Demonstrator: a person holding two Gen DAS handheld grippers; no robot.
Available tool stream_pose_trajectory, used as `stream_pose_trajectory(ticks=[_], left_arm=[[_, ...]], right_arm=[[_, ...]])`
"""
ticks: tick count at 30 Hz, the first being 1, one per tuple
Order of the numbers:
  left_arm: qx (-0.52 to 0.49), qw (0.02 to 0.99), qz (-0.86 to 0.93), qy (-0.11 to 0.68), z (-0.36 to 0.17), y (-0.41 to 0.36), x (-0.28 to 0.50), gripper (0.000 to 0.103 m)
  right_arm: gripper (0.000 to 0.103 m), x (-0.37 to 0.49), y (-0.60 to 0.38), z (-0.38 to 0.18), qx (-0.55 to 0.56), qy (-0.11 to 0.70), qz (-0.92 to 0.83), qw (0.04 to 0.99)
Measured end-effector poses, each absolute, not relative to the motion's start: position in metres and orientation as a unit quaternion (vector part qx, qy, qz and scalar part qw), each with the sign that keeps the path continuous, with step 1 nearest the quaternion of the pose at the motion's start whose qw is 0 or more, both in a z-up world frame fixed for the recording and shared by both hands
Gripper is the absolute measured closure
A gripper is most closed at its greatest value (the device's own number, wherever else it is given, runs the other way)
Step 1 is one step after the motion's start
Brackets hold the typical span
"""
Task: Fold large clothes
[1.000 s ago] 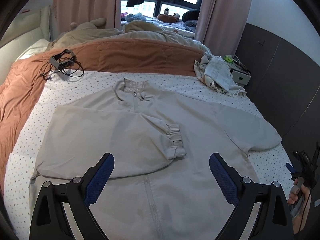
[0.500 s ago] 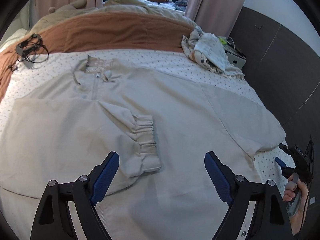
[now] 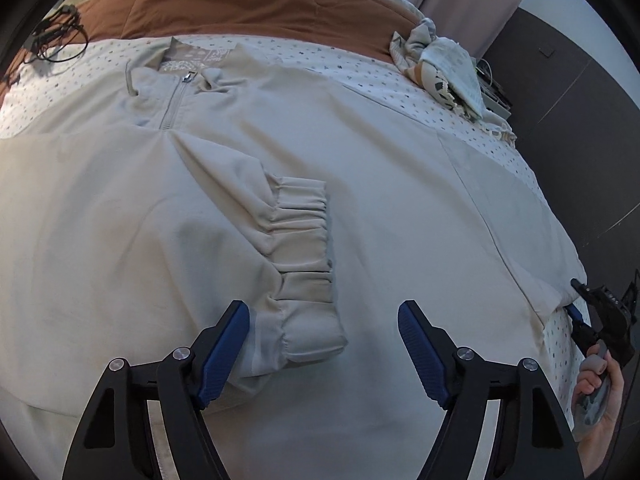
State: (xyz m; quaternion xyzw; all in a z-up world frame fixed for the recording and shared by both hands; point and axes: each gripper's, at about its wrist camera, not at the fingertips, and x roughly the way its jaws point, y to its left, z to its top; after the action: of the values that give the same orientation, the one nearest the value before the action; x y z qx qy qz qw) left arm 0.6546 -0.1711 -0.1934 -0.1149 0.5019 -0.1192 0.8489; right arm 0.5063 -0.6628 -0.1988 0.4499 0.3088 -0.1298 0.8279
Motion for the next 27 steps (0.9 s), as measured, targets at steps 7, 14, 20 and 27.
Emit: stream_pose_trajectory(ticks=[7,14,20,27], left_arm=[[-0.115,0.862,-0.103,0.483,-0.172,-0.143,0.645,0.025],[-0.130,0.866,-0.095,0.473,-0.156,-0.108,0.627,0.025],[-0.110,0.877,-0.079,0.460,-0.140,-0.074,0.599,0.025],[-0.116,0.886,-0.029,0.448,-0.118,-0.010,0.570,0.025]], right_arm=[[0.097,0.503,-0.654,-0.182,0.444,0.280,-0.118,0.843],[0.098,0.497,-0.608,-0.122,0.418,0.238,-0.041,0.876],[0.098,0.498,-0.551,-0.086,0.386,0.225,0.021,0.894],[0.098,0.511,-0.482,-0.073,0.345,0.236,0.067,0.906]])
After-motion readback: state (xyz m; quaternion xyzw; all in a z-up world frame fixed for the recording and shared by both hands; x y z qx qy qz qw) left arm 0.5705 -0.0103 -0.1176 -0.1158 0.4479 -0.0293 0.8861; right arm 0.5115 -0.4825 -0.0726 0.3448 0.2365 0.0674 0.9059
